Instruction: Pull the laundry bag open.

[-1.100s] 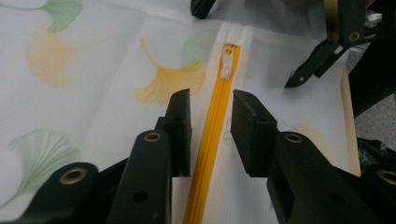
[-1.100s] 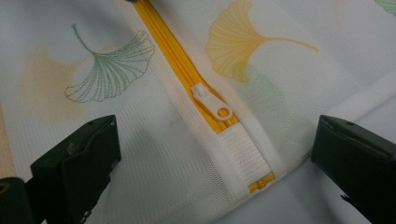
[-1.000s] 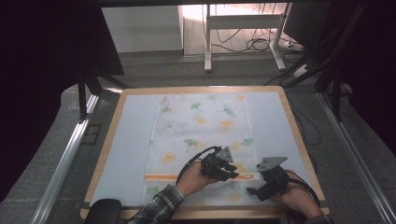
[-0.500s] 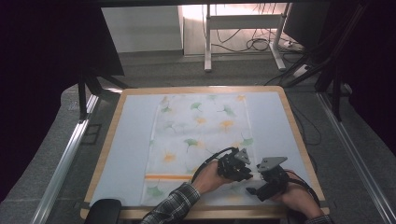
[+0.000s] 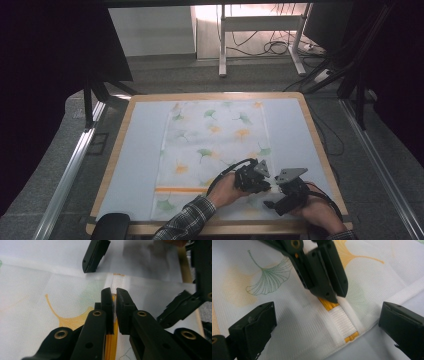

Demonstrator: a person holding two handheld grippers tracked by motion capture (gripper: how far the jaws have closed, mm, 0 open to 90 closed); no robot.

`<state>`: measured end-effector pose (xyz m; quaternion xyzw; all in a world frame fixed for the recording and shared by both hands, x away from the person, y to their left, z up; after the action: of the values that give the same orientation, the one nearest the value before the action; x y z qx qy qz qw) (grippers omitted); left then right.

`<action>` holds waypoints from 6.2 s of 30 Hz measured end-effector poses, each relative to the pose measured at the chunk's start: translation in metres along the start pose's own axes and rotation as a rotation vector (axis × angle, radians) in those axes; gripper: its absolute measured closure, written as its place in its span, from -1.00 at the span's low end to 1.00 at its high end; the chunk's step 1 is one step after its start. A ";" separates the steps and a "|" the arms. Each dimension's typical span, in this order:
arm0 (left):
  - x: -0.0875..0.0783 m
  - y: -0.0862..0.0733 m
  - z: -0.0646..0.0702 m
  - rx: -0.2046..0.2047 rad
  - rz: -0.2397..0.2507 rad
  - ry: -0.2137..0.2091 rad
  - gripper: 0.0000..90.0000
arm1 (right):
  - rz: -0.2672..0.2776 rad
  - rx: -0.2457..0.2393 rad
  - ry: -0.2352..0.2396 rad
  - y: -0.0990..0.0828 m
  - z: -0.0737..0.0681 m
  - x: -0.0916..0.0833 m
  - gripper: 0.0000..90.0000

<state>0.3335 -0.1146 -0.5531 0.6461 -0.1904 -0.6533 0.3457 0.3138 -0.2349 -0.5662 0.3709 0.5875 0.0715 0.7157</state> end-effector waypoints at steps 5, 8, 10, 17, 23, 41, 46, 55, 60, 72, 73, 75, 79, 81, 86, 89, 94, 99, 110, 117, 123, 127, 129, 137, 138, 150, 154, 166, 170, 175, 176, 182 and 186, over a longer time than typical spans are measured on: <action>-0.008 0.001 0.001 0.010 0.002 -0.012 0.90 | 0.000 0.002 -0.003 0.000 0.000 0.000 -0.97; -0.009 -0.002 0.001 0.019 -0.010 -0.012 0.98 | -0.002 0.005 -0.004 0.000 0.000 0.000 -0.97; -0.009 -0.004 0.000 0.020 -0.015 -0.011 0.99 | -0.001 0.007 -0.005 0.000 0.000 0.000 -0.97; -0.007 -0.008 -0.003 0.022 -0.032 -0.019 0.97 | -0.005 0.004 -0.008 0.000 0.000 0.000 -0.97; 0.000 -0.006 0.001 0.019 -0.025 -0.017 0.87 | -0.005 0.007 -0.007 0.001 0.000 0.001 -0.97; 0.004 -0.005 0.001 0.011 -0.025 -0.038 0.73 | 0.007 -0.005 -0.010 0.006 0.000 0.002 -0.87; 0.005 -0.003 0.001 0.016 -0.041 -0.024 0.84 | 0.009 -0.001 -0.009 0.005 0.000 0.003 -0.88; 0.001 -0.005 -0.007 -0.052 -0.015 -0.092 0.99 | 0.022 -0.015 -0.004 0.006 -0.001 0.002 -0.85; 0.001 -0.006 -0.006 -0.037 -0.023 -0.073 0.99 | 0.018 -0.011 -0.003 0.006 -0.001 0.003 -0.85; -0.008 -0.010 -0.007 -0.016 -0.046 -0.055 1.00 | -0.006 0.000 -0.017 0.007 -0.001 0.004 -0.83; -0.009 -0.011 -0.008 -0.011 -0.051 -0.052 1.00 | -0.007 0.001 -0.018 0.007 -0.001 0.004 -0.83; -0.011 -0.011 -0.008 -0.008 -0.054 -0.050 1.00 | -0.006 0.001 -0.018 0.007 -0.001 0.004 -0.83; -0.015 -0.013 -0.008 -0.009 -0.059 -0.047 1.00 | -0.006 0.004 -0.018 0.007 -0.001 0.003 -0.82; -0.016 -0.014 -0.008 -0.012 -0.058 -0.046 1.00 | -0.006 0.005 -0.019 0.007 -0.001 0.003 -0.82; -0.020 -0.016 -0.007 -0.010 -0.055 -0.045 1.00 | -0.005 0.007 -0.022 0.007 -0.001 0.003 -0.81; -0.020 -0.016 -0.007 -0.006 -0.065 -0.041 1.00 | -0.005 0.007 -0.023 0.007 -0.001 0.003 -0.80; -0.023 -0.016 -0.006 -0.008 -0.065 -0.039 1.00 | -0.006 0.009 -0.024 0.007 -0.001 0.003 -0.79; -0.030 -0.021 -0.009 -0.007 -0.080 -0.041 1.00 | -0.005 0.013 -0.024 0.006 -0.001 0.003 -0.78; -0.039 -0.027 -0.007 -0.010 -0.073 -0.050 1.00 | -0.004 0.017 -0.027 0.006 -0.001 0.003 -0.76; -0.045 -0.034 -0.007 -0.023 -0.066 -0.055 1.00 | -0.004 0.019 -0.030 0.007 -0.001 0.003 -0.76; -0.052 -0.040 -0.008 -0.034 -0.058 -0.056 1.00 | -0.005 0.022 -0.031 0.007 -0.001 0.003 -0.75; -0.054 -0.042 -0.006 -0.027 -0.068 -0.045 1.00 | -0.005 0.023 -0.032 0.007 -0.001 0.003 -0.75; -0.056 -0.044 -0.007 -0.028 -0.070 -0.042 1.00 | -0.005 0.024 -0.032 0.007 -0.001 0.003 -0.75; -0.063 -0.059 -0.008 -0.016 -0.132 0.017 1.00 | -0.005 0.030 -0.034 0.007 -0.001 0.002 -0.73; -0.067 -0.064 -0.010 -0.038 -0.120 0.003 1.00 | -0.003 0.030 -0.034 0.006 -0.001 0.002 -0.73; -0.078 -0.059 -0.019 -0.095 0.028 -0.026 1.00 | -0.004 0.006 -0.040 0.017 -0.007 -0.002 -0.63; -0.068 -0.052 -0.017 -0.101 0.037 -0.043 0.90 | 0.027 -0.002 -0.014 0.027 -0.011 0.001 -0.63; -0.030 -0.037 -0.011 -0.058 -0.083 0.027 0.59 | 0.005 -0.020 0.008 0.016 -0.007 0.008 -0.68; -0.032 -0.038 -0.009 -0.065 -0.091 0.017 0.76 | 0.010 -0.018 0.012 0.015 -0.006 0.007 -0.68; -0.036 -0.036 -0.007 -0.057 -0.097 0.005 0.83 | 0.014 -0.017 0.011 0.015 -0.006 0.008 -0.68; -0.038 -0.035 -0.007 -0.054 -0.094 0.004 0.84 | 0.013 -0.017 0.013 0.015 -0.006 0.008 -0.68; -0.046 -0.038 -0.008 -0.073 -0.067 -0.042 0.88 | 0.014 -0.017 0.010 0.015 -0.006 0.008 -0.68; -0.046 -0.040 -0.008 -0.081 -0.058 -0.075 0.98 | 0.012 -0.014 0.010 0.015 -0.006 0.008 -0.68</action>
<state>0.3291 -0.0528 -0.5488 0.6119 -0.1579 -0.6939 0.3453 0.3156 -0.2176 -0.5634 0.3693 0.5882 0.0819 0.7148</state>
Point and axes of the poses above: each handheld gripper's, and its own axes: x roughly forward along the jaws, y roughly out of its top, z roughly to its right, the point moved 5 cm from there along x, roughly forward along the jaws, and after that the axes turned 1 degree about -x, right-handed, at the moved point
